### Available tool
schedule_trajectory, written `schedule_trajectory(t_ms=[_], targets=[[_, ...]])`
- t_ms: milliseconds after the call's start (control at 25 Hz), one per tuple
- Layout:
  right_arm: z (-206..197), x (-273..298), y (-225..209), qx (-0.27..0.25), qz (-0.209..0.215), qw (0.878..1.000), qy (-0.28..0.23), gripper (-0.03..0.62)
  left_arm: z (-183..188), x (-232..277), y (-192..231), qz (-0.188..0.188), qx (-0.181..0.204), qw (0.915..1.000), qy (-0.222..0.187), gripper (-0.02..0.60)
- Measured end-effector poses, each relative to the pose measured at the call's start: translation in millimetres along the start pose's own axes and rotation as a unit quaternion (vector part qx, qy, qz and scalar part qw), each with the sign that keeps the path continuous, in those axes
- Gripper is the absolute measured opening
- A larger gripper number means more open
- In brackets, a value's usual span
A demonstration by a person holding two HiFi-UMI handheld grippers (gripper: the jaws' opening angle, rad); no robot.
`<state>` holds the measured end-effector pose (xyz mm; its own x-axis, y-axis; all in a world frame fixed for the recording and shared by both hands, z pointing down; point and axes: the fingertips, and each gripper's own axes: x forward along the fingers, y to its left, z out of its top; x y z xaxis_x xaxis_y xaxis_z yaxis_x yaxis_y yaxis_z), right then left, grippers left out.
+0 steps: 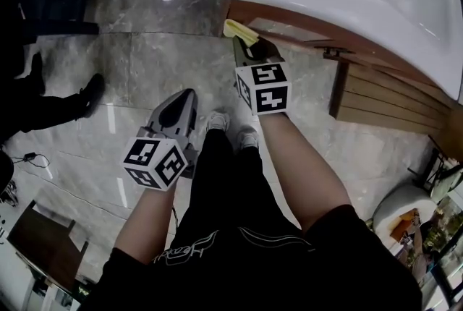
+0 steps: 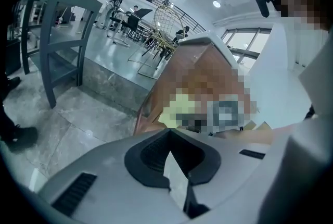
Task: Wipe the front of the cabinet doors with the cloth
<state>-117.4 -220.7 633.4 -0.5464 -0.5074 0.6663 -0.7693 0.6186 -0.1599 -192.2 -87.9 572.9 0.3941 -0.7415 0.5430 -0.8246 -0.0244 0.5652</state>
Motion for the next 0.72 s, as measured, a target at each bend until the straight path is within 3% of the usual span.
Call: schedule_trajectory(t_ms=[720], targets=[[-12.8,-22.5,-46.4,0.022,-0.043,0.999,-0.009,0.04,-20.7,8.0,-22.5,-0.017,0.011,0.9996,0.018,0.006]])
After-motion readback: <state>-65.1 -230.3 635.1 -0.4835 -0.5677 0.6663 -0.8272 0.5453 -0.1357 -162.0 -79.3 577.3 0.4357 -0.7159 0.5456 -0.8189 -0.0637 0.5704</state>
